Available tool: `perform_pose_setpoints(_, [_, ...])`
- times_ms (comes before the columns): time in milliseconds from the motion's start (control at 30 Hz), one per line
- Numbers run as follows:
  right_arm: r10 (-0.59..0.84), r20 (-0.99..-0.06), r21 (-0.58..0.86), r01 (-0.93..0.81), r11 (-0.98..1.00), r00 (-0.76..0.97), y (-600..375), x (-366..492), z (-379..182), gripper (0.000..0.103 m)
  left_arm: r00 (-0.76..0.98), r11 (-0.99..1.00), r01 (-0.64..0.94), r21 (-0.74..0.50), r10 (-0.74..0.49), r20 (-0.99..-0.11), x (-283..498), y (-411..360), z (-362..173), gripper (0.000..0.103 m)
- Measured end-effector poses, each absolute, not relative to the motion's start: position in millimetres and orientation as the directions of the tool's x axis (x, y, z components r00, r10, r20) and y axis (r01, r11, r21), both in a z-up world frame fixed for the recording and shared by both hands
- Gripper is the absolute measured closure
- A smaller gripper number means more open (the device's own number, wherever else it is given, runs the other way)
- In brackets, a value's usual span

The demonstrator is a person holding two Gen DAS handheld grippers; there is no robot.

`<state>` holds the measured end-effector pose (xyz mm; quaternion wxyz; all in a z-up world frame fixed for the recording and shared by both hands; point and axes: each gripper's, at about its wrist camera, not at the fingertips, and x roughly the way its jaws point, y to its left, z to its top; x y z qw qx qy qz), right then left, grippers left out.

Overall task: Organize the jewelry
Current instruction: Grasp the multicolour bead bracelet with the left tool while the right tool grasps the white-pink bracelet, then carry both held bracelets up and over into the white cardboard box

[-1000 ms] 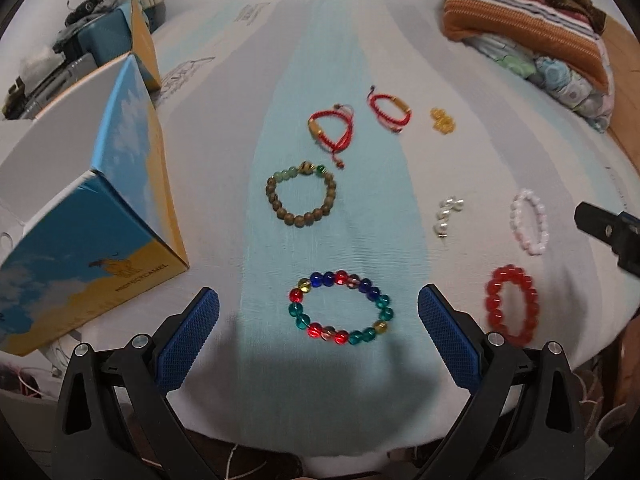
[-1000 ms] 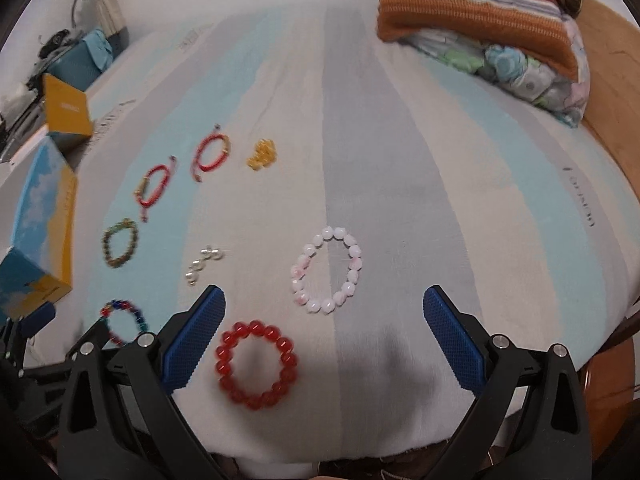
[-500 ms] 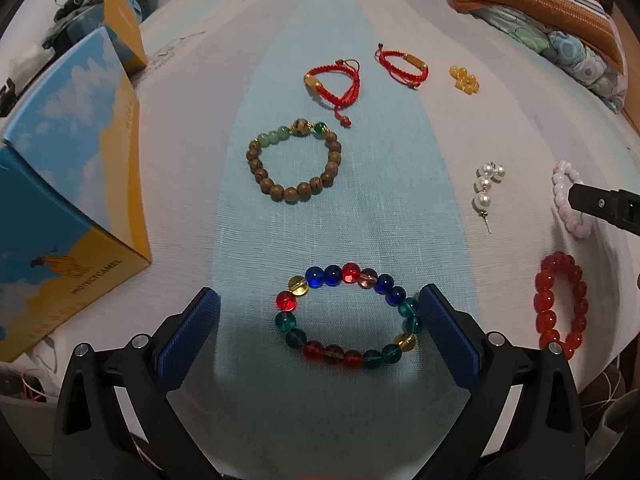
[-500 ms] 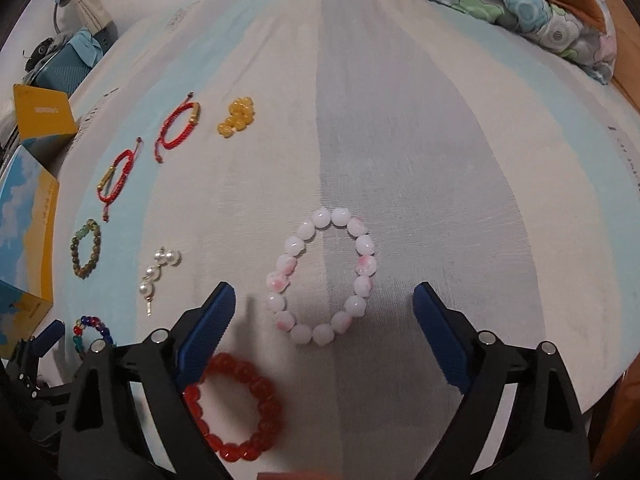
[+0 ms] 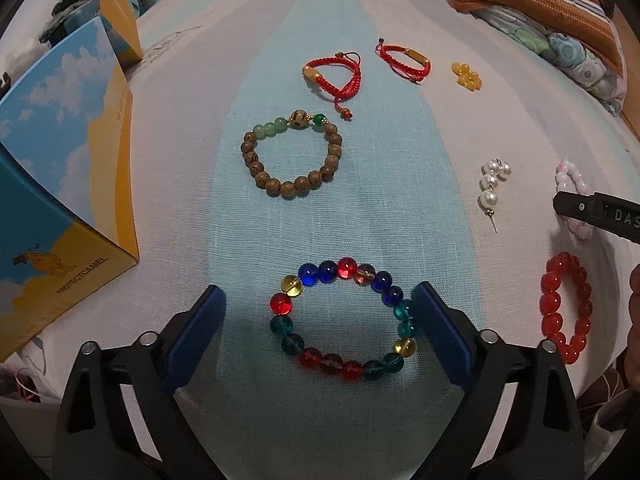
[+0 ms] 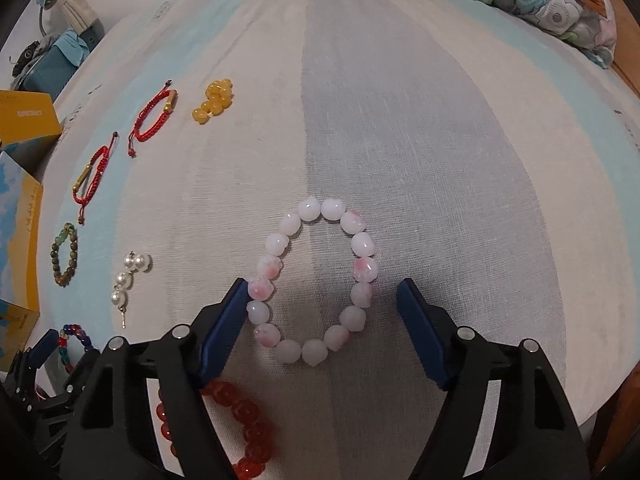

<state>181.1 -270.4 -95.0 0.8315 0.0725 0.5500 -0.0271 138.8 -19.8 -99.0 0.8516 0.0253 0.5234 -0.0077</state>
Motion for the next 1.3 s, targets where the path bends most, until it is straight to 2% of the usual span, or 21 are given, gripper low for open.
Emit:
perform_pose_setpoints(133, [0.011, -0.918, 0.071, 0.136, 0.988, 0.397, -270.0, 181.3, -95.9, 0.042, 0.457, 0.998, 0.046, 0.036, 0.011, -0.889, 134.7, -20.1, -97.6, 0.030])
perform_pose_setpoints(333, [-0.010, -0.914, 0.053, 0.143, 0.988, 0.406, -268.6, 178.8, -96.1, 0.061, 0.464, 0.998, 0.041, 0.040, 0.016, -0.886, 130.5, -17.4, -95.2, 0.052])
perform_pose_setpoints(400, [-0.017, -0.912, 0.044, 0.138, 0.989, 0.410, -266.7, 177.6, -96.2, 0.066, 0.467, 0.998, 0.040, 0.045, 0.021, -0.884, 129.8, -16.9, -93.9, 0.061])
perform_pose_setpoints(467, [-0.025, -0.910, 0.032, 0.131, 0.991, 0.413, -266.0, 176.7, -96.2, 0.070, 0.472, 0.998, 0.041, 0.049, 0.024, -0.881, 129.1, -15.5, -92.4, 0.081])
perform_pose_setpoints(533, [-0.026, -0.908, 0.031, 0.127, 0.991, 0.419, -267.4, 175.9, -95.7, 0.082, 0.474, 0.998, 0.049, 0.041, 0.012, -0.880, 128.7, -14.0, -91.0, 0.091])
perform_pose_setpoints(600, [-0.019, -0.906, 0.041, 0.132, 0.990, 0.424, -270.7, 176.1, -94.9, 0.091, 0.478, 0.998, 0.050, 0.027, 0.000, -0.878, 128.2, -11.1, -90.1, 0.092])
perform_pose_setpoints(867, [0.007, -0.885, 0.081, 0.139, 0.987, 0.465, -275.1, 174.0, -89.1, 0.091, 0.495, 0.999, 0.054, 0.002, -0.025, -0.869, 123.0, -5.5, -85.3, 0.093])
perform_pose_setpoints(1300, [-0.007, -0.851, 0.064, 0.117, 0.991, 0.525, -262.0, 162.2, -70.9, 0.091, 0.530, 0.998, 0.062, -0.021, -0.050, -0.846, 119.3, -4.6, -69.1, 0.093])
